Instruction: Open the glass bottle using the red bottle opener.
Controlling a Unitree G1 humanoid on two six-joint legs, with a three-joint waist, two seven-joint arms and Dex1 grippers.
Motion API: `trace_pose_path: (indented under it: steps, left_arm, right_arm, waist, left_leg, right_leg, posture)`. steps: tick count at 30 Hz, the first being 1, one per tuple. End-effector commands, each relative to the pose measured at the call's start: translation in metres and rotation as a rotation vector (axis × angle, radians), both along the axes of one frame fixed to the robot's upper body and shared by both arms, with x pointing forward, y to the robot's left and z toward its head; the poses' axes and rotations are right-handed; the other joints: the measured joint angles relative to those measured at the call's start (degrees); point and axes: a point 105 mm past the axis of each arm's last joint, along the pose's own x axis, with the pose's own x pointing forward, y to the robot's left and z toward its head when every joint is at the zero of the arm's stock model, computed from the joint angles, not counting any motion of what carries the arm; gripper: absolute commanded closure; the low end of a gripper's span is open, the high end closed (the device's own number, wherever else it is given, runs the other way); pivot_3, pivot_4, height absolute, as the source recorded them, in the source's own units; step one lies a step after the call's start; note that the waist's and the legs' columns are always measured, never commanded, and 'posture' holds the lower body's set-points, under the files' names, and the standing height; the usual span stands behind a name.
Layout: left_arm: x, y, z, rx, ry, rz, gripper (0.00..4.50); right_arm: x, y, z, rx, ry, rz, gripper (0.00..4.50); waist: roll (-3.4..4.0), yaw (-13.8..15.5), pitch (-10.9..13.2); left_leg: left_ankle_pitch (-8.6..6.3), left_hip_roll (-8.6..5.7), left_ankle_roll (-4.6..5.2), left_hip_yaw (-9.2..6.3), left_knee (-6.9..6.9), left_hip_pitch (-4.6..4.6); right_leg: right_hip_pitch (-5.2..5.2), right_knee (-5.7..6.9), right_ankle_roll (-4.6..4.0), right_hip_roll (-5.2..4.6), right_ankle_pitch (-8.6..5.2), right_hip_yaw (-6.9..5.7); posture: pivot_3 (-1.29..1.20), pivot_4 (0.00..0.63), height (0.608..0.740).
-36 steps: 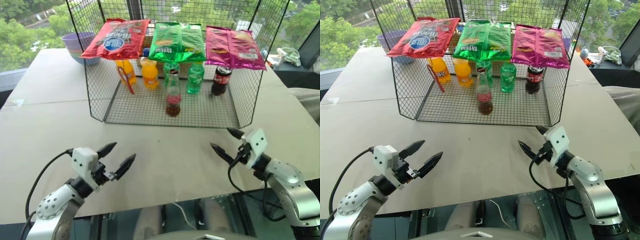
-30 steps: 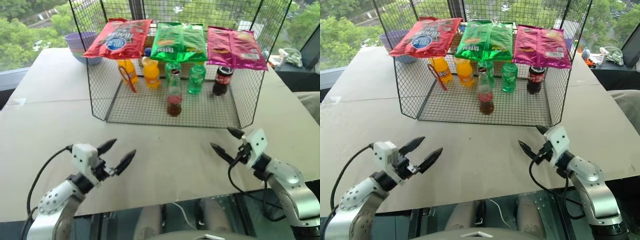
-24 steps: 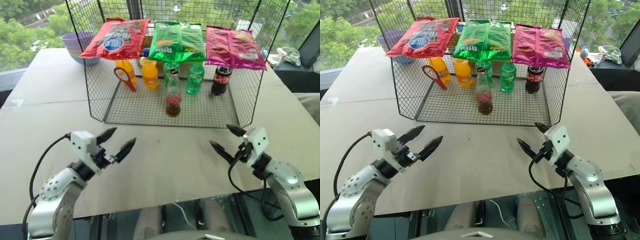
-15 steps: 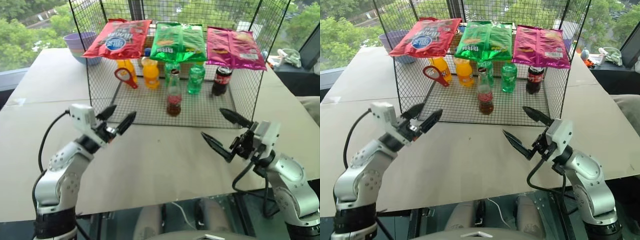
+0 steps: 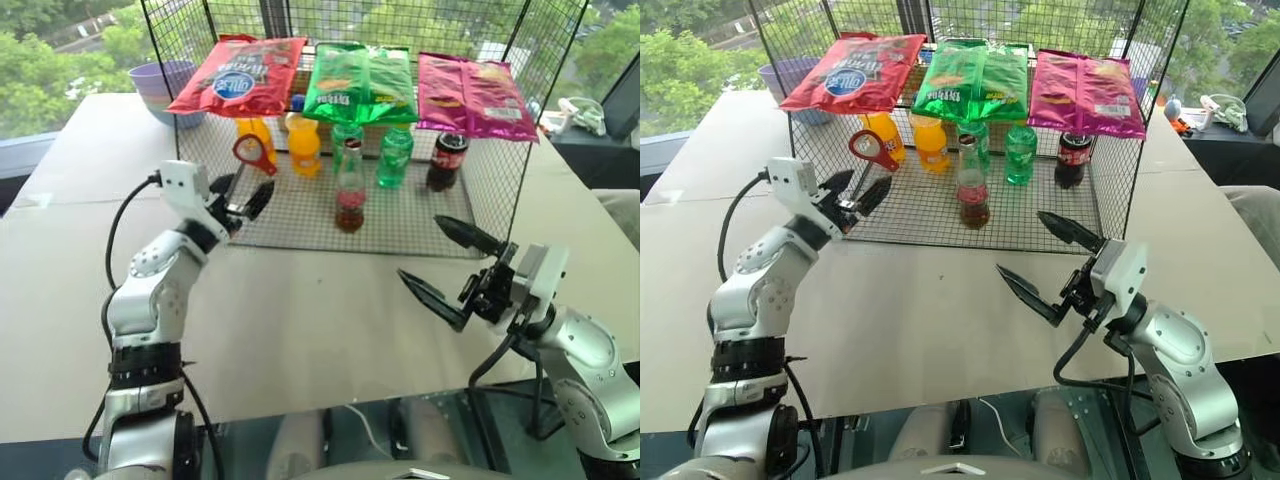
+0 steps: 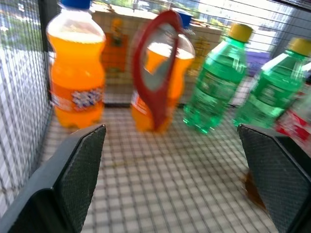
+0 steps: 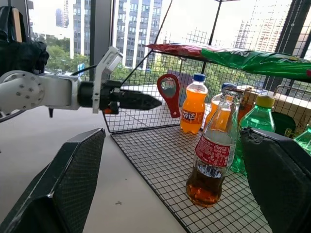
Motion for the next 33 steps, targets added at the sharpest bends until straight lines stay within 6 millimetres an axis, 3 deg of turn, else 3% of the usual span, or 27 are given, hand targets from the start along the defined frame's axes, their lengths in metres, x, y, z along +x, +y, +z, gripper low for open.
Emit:
trace_pose_path:
  steps: [1,4,9,10,11,12,16,33]
  left_arm:
    - [0.016,-0.004,0.021,0.036,-0.089,0.016,0.00]
    - [0.023,-0.009,0.026,0.045,-0.112,-0.003,0.00]
    - [0.023,-0.010,0.031,0.058,-0.142,-0.023,1.76]
    - [0.022,-0.010,0.031,0.059,-0.144,-0.024,1.83]
    - [0.021,-0.009,0.031,0.059,-0.146,-0.026,2.50]
    - [0.021,-0.009,0.032,0.059,-0.148,-0.027,2.74]
    - [0.015,-0.011,0.035,0.055,-0.162,-0.061,4.38]
    - [-0.012,-0.023,0.032,0.037,-0.125,-0.266,4.38]
  right_arm:
    - [-0.004,0.000,0.009,0.003,-0.054,-0.020,0.03]
    - [-0.003,-0.001,0.009,-0.002,-0.054,-0.038,0.03]
    - [-0.003,-0.003,0.009,-0.003,-0.051,-0.069,0.00]
    - [-0.003,-0.003,0.009,-0.004,-0.050,-0.072,0.00]
    - [-0.003,-0.003,0.009,-0.005,-0.049,-0.074,0.00]
    - [-0.002,-0.002,0.009,-0.005,-0.047,-0.076,0.00]
    - [0.000,-0.001,0.009,-0.008,-0.041,-0.078,0.00]
    - [0.009,-0.001,0.007,-0.012,0.016,-0.098,0.00]
  waist:
    - [0.00,0.24,0.00]
    - [0.00,0.34,0.00]
    - [-0.01,0.39,0.01]
    - [-0.02,0.41,0.01]
    - [-0.01,0.43,0.01]
    - [-0.02,0.43,0.01]
    - [-0.02,0.43,0.01]
    - [-0.01,0.39,0.01]
  left_leg:
    - [0.00,-0.01,0.00,0.01,0.00,0.00]
    - [0.00,-0.01,0.00,0.03,0.00,-0.02]
    - [0.00,-0.01,0.00,0.04,-0.01,-0.04]
    - [0.00,-0.01,0.00,0.01,-0.01,-0.05]
    - [0.00,-0.01,0.00,0.02,-0.01,-0.05]
    - [0.00,-0.01,0.00,0.02,0.00,-0.05]
    - [0.00,-0.01,0.00,0.01,0.01,-0.05]
    - [0.00,0.00,0.00,0.00,0.01,-0.05]
  right_leg:
    - [0.01,0.00,0.00,0.00,0.00,0.00]
    - [0.00,-0.02,0.06,0.00,0.04,-0.01]
    - [0.00,-0.02,0.15,0.01,0.09,-0.01]
    - [0.00,-0.02,0.20,0.01,0.11,-0.03]
    - [0.00,-0.02,0.20,0.01,0.12,-0.03]
    - [0.00,-0.02,0.20,0.00,0.12,-0.03]
    - [0.01,-0.01,0.20,0.00,0.11,-0.03]
    - [0.00,-0.01,0.18,0.00,0.10,-0.03]
  posture:
    - [0.00,0.150,0.740]
    - [0.00,0.150,0.740]
    - [0.00,0.150,0.740]
    - [0.00,0.150,0.740]
    - [0.00,0.150,0.740]
    - [0.00,0.150,0.740]
    - [0.00,0.150,0.740]
    - [0.00,0.150,0.740]
